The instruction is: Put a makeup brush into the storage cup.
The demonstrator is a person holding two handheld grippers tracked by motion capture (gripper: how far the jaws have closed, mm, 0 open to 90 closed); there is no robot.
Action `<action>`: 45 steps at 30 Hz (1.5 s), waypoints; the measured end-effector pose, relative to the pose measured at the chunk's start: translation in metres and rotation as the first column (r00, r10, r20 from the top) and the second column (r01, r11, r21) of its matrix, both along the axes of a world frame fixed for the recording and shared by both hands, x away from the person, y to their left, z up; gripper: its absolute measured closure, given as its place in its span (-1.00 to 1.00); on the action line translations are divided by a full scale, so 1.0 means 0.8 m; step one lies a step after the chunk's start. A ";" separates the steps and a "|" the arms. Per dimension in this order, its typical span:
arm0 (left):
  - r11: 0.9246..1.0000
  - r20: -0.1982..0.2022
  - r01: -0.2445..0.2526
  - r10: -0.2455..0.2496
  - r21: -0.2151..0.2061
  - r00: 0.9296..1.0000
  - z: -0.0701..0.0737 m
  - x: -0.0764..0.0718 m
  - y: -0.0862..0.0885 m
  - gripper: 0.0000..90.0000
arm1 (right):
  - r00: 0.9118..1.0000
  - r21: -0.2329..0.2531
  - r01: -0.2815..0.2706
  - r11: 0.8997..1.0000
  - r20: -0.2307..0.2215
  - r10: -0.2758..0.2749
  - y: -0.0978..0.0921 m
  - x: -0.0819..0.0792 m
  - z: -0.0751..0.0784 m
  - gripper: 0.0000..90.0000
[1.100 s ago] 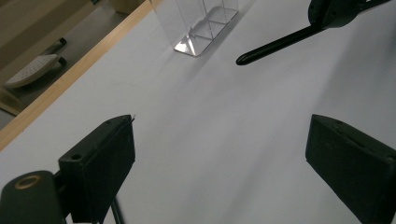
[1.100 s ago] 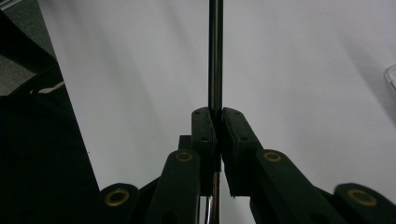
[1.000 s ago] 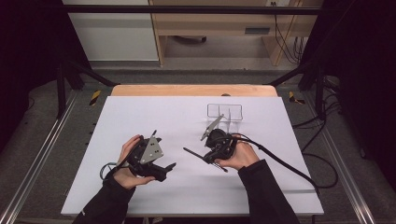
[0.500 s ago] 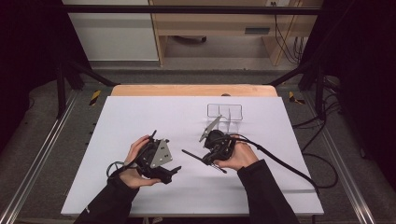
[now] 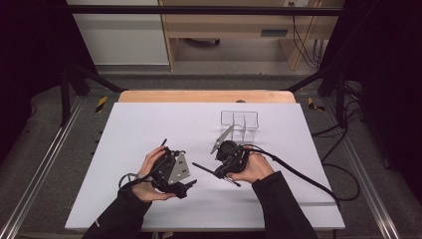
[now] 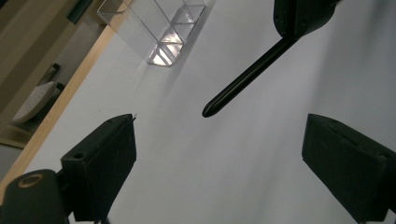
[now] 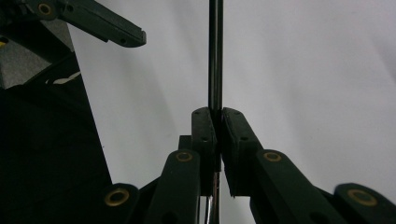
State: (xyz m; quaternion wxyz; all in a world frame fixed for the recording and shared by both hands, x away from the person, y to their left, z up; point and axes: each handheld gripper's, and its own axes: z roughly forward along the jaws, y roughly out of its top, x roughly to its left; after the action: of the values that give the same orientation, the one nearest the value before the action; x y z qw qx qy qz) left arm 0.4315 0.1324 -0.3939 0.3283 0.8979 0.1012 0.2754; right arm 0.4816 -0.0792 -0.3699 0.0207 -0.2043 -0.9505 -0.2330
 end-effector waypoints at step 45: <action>0.957 0.153 0.166 -0.205 0.238 0.967 -0.019 -0.024 -0.047 -0.06 | 0.997 -0.002 -0.064 0.998 -0.053 0.064 0.013 -0.004 -0.005 0.87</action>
State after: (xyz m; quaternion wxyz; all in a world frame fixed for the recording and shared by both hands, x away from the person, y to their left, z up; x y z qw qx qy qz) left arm 0.4119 0.0951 -0.4095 0.2577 0.9066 -0.0447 0.3313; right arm 0.4782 -0.0688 -0.3738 0.0528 -0.1797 -0.9562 -0.2250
